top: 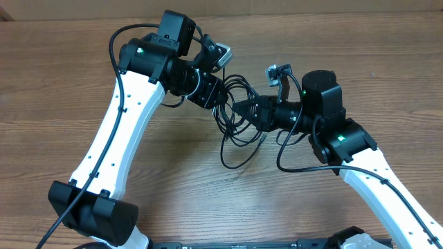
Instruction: Untangle cables
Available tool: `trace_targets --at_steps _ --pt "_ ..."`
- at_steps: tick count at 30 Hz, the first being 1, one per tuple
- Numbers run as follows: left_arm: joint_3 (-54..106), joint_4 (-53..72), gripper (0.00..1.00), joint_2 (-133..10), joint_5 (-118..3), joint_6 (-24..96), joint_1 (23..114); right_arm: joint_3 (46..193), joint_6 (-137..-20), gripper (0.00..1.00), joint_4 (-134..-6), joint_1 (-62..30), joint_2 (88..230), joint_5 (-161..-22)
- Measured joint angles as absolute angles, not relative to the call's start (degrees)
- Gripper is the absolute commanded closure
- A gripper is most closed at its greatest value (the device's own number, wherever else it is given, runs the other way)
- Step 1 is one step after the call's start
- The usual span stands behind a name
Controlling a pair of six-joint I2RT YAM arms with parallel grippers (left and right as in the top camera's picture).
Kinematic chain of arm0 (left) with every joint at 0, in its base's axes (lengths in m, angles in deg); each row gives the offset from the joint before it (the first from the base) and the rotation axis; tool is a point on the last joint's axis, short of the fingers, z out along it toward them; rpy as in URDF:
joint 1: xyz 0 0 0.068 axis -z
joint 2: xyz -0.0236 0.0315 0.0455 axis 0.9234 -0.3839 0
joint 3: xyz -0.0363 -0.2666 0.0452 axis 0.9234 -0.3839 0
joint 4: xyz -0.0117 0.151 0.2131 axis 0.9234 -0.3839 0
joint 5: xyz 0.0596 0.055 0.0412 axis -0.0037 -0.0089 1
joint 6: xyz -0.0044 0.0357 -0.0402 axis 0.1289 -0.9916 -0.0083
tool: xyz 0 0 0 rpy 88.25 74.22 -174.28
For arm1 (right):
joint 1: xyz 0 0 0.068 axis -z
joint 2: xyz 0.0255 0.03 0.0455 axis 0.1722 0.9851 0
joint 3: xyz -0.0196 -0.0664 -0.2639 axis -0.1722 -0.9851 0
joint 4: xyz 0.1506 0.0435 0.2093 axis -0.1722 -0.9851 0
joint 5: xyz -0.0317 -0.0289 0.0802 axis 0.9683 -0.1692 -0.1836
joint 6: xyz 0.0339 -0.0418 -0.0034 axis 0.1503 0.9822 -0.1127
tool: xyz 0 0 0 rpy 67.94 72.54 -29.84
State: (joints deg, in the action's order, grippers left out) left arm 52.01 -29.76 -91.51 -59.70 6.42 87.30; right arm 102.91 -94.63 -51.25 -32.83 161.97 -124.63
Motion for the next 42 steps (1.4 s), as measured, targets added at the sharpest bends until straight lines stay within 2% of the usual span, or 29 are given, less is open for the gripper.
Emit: trace_targets --at_steps 4,9,16,23,29,36,42 --pt "52.0 -29.4 0.71 -91.5 -59.7 6.4 87.6 102.9 -94.7 0.96 -51.2 -32.8 162.0 -125.1" --pt "52.0 -29.1 0.95 -91.5 -59.7 6.2 87.7 102.9 -94.6 0.96 -51.3 -32.8 162.0 -125.2" --pt "52.0 -29.1 0.96 -91.5 -59.7 6.4 87.7 102.9 -94.6 0.96 -54.6 -32.8 162.0 -124.6" --pt "52.0 -29.5 0.96 -91.5 -61.4 6.4 87.8 103.0 -91.2 0.96 -71.9 -32.9 162.0 -114.6" --pt "51.8 -27.3 0.96 -91.5 -70.9 6.4 89.2 104.8 -86.5 0.96 -82.8 -33.0 161.6 -105.1" --pt "51.7 -24.1 0.96 -91.5 -78.9 6.4 88.9 105.2 -83.9 0.96 -81.5 -32.8 161.0 -104.3" --pt "51.7 -24.2 0.96 -91.5 -80.9 6.4 86.7 103.5 -80.8 0.96 -71.8 -32.4 161.8 -115.0"
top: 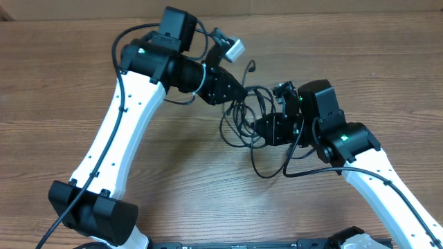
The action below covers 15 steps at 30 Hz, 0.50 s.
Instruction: Untangle cables
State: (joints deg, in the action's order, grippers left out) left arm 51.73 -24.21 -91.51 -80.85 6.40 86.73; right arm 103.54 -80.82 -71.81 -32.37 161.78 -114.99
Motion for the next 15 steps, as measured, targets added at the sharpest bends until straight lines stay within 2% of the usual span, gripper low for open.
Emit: trace_targets --at_steps 8,15 --pt "52.1 -25.9 0.96 -91.5 -77.8 6.4 85.9 102.8 -79.4 0.96 -61.6 -32.4 162.1 -132.0" --pt "52.1 -27.4 0.96 -91.5 -74.6 6.4 86.2 102.8 -78.8 0.96 -61.9 -32.4 162.1 -136.3"
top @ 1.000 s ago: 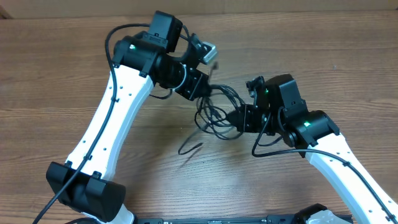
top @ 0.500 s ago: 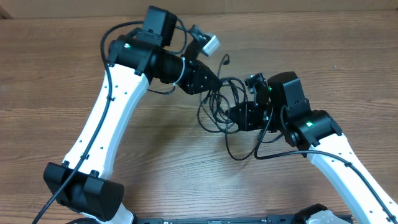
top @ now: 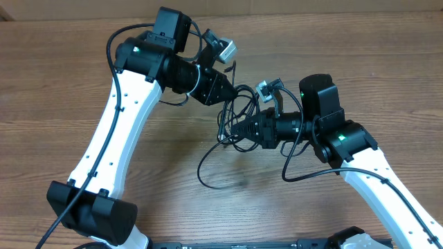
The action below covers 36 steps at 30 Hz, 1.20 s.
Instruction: Untangle cables
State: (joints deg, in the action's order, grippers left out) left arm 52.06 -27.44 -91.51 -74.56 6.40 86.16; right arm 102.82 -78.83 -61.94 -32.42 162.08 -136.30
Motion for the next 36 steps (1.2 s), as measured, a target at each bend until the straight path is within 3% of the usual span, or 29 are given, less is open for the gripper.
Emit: trace_targets --at_steps 9,10,14,16,21,27,28,29,30,36 --pt "52.1 -29.3 0.94 -91.5 -75.0 6.4 83.4 102.8 -77.9 0.96 -77.9 -32.5 162.1 -119.6" --pt "52.1 -29.5 0.9 -91.5 -75.0 6.4 82.9 102.9 -77.5 0.96 -78.7 -32.5 162.1 -118.5" --pt "52.2 -28.7 0.49 -91.5 -74.7 6.2 79.8 103.0 -76.3 0.96 -81.9 -32.8 162.1 -115.9" --pt "52.2 -28.7 0.44 -91.4 -73.9 6.3 77.6 102.8 -75.9 0.96 -82.0 -32.8 162.1 -115.5" --pt "52.2 -29.3 0.43 -91.4 -71.1 6.4 76.1 102.8 -73.6 0.96 -79.4 -32.8 162.1 -118.9" --pt "52.2 -31.2 0.45 -91.4 -69.1 6.4 76.6 102.7 -73.1 0.91 -65.2 -32.8 162.1 -129.4" --pt "52.2 -31.5 0.46 -91.4 -69.0 6.4 76.6 102.7 -73.4 0.88 -63.1 -32.8 162.1 -130.3" --pt "52.2 -31.9 0.47 -91.4 -68.8 6.4 76.6 102.7 -73.9 0.73 -60.9 -32.8 162.1 -131.0" --pt "52.2 -32.5 0.47 -91.4 -68.7 6.2 76.6 102.7 -75.3 0.69 -58.5 -32.8 162.1 -131.3" --pt "52.3 -33.9 0.48 -91.4 -68.5 5.3 76.6 102.8 -83.9 0.68 -64.1 -32.8 162.1 -119.8"
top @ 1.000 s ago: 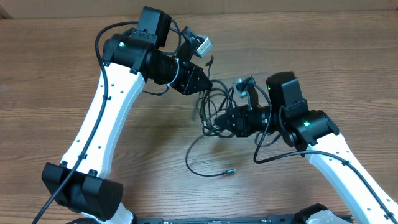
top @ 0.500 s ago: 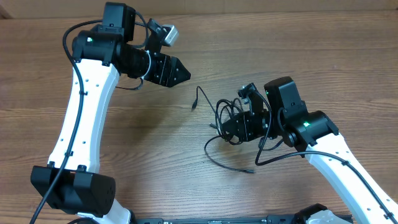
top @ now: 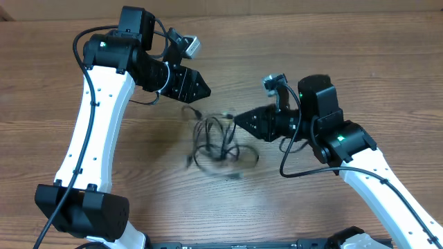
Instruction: Untangle cables
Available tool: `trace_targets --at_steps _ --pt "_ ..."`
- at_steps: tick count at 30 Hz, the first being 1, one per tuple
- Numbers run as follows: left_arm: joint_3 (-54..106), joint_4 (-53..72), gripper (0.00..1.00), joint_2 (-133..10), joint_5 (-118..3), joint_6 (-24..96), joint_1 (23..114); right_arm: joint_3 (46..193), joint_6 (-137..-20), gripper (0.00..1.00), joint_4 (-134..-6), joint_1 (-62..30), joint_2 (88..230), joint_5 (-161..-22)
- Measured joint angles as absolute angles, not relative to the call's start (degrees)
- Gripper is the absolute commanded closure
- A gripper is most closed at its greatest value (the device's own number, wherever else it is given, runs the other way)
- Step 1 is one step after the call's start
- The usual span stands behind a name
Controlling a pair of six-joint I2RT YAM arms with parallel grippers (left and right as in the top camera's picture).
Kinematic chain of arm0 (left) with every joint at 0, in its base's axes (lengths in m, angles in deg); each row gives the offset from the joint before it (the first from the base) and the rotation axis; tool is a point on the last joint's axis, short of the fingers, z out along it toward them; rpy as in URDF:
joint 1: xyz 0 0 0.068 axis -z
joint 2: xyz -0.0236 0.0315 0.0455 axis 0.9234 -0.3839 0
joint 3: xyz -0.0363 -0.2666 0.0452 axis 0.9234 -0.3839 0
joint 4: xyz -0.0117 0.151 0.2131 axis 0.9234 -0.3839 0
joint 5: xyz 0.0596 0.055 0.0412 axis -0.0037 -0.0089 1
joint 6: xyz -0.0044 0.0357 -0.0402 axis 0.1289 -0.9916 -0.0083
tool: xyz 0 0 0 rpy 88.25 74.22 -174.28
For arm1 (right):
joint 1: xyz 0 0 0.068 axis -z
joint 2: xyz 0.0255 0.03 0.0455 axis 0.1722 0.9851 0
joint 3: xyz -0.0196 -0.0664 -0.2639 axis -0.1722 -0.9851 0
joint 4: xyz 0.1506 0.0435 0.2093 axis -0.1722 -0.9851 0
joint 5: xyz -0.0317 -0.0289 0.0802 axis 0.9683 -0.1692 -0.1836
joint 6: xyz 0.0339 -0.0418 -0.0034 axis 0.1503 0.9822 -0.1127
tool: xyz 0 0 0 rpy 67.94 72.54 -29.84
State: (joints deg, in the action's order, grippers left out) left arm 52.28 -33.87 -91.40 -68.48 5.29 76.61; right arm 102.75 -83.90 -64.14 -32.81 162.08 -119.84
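The tangle of thin black cables (top: 216,142) lies blurred on the wooden table between the two arms, with loops spreading left and right. My left gripper (top: 205,88) is up and to the left of the tangle, clear of it, with no cable in it. My right gripper (top: 239,120) points left, and its tip is right at the tangle's upper right edge. One strand reaches up to that tip. The overhead view does not show whether the fingers grip it.
The wooden table (top: 55,138) stretches around the tangle on all sides. The right arm's own black supply cable (top: 285,162) hangs in a loop under its wrist. Both arm bases stand at the near edge.
My left gripper has moved back up and left, away from the cables, and no longer holds them. The tangle has dropped lower onto the table and looks blurred. The right gripper has shifted slightly right.
Both grippers were first pressed close together in the tangle at mid table. Then the left gripper was raised and the right one lower, with loops stretched between them. After that the loops hung longer. Now the grippers are apart and the tangle lies spread on the table.
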Motion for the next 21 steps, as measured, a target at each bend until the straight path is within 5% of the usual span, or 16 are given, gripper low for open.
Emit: trace_targets --at_steps 8,14,21 --pt "52.3 -35.1 0.52 -91.4 -66.3 4.8 77.1 102.6 -88.9 0.67 -89.8 -32.8 162.1 -95.9" --pt "52.3 -37.7 0.52 -91.4 -61.5 5.4 78.6 102.6 -94.6 0.37 -96.7 -32.8 162.1 -80.7" --pt "52.4 -42.3 0.52 -91.4 -55.6 8.3 79.0 102.7 -96.8 0.14 -97.3 -32.7 162.1 -76.6"
